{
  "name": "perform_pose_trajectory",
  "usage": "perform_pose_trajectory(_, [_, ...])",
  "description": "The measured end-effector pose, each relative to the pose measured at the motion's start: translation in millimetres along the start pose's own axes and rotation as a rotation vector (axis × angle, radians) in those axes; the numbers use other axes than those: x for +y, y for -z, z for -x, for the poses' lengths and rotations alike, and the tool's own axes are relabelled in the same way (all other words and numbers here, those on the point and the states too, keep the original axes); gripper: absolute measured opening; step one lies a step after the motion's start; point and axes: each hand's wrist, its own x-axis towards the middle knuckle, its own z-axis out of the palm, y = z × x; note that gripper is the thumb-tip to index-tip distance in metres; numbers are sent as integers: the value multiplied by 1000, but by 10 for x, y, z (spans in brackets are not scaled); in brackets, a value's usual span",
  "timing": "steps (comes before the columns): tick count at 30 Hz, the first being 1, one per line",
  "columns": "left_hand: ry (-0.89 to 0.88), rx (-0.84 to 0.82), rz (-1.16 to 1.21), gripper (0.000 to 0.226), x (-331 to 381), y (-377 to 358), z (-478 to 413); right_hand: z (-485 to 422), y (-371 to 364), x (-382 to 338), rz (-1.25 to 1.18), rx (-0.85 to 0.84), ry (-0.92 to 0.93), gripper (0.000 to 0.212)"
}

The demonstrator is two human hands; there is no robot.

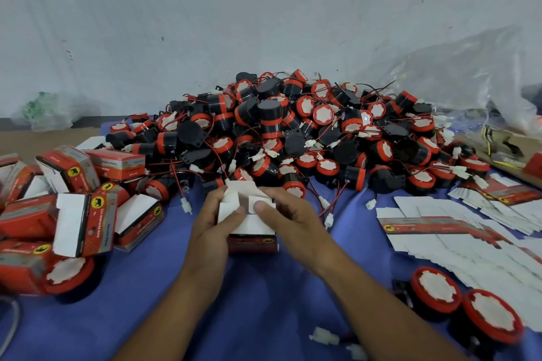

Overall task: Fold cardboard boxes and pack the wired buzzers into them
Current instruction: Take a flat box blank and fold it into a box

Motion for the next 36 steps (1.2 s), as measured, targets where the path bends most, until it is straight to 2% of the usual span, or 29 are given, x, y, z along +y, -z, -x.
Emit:
perform_pose_trajectory(4, [15, -24, -41, 40, 0, 13, 22, -24, -21, 28, -26, 40, -8, 23])
perform_pose_trajectory(6, [-69, -25, -206, 52, 32, -43, 86, -25, -15, -2, -68, 73, -11, 22])
perform_pose_trajectory(8, [-150, 32, -414, 81, 44, -96, 142, -35, 1, -6, -73, 112, -10, 20])
perform_pose_trajectory(10, [-235, 33, -621, 94, 56, -136, 180, -47, 14, 8, -63, 139, -2, 13])
perform_pose_trajectory(13, [-304, 31, -763, 98, 64, -148, 199, -43, 47, 1, 32, 111, 62, 3])
perform_pose_trajectory(15, [-345, 71, -807, 92, 63, -132, 188, -22, 71, -37, 129, 64, 106, 3])
perform_pose_trajectory(16, [-362, 85, -814, 86, 60, -124, 187, -15, 70, -66, 136, 49, 110, 13])
perform_pose_trajectory(19, [-379, 89, -805, 74, 50, -127, 186, -2, 42, -121, 109, 8, 70, 78])
perform_pose_trajectory(20, [-385, 79, -812, 72, 45, -133, 187, 0, 40, -137, 82, -6, 44, 90])
perform_pose_trajectory(21, [-390, 65, -823, 73, 38, -139, 189, -5, 43, -146, 45, -18, 18, 90])
perform_pose_trajectory(25, [-341, -1, -805, 78, 25, -152, 196, -52, 107, -99, 22, -41, -71, 38])
perform_pose_trajectory(28, [-341, -11, -783, 63, 49, -162, 201, -45, 86, -46, 69, -77, -103, 21])
perform_pose_trajectory(29, [-339, -3, -779, 60, 48, -164, 199, -38, 70, -46, 84, -72, -113, 19])
perform_pose_trajectory(33, [-308, 70, -762, 61, 9, -171, 185, -13, 19, -94, 237, -69, -45, 33])
perform_pose_trajectory(36, [-271, 130, -741, 65, -7, -195, 185, 26, -27, -126, 279, -34, 1, 36])
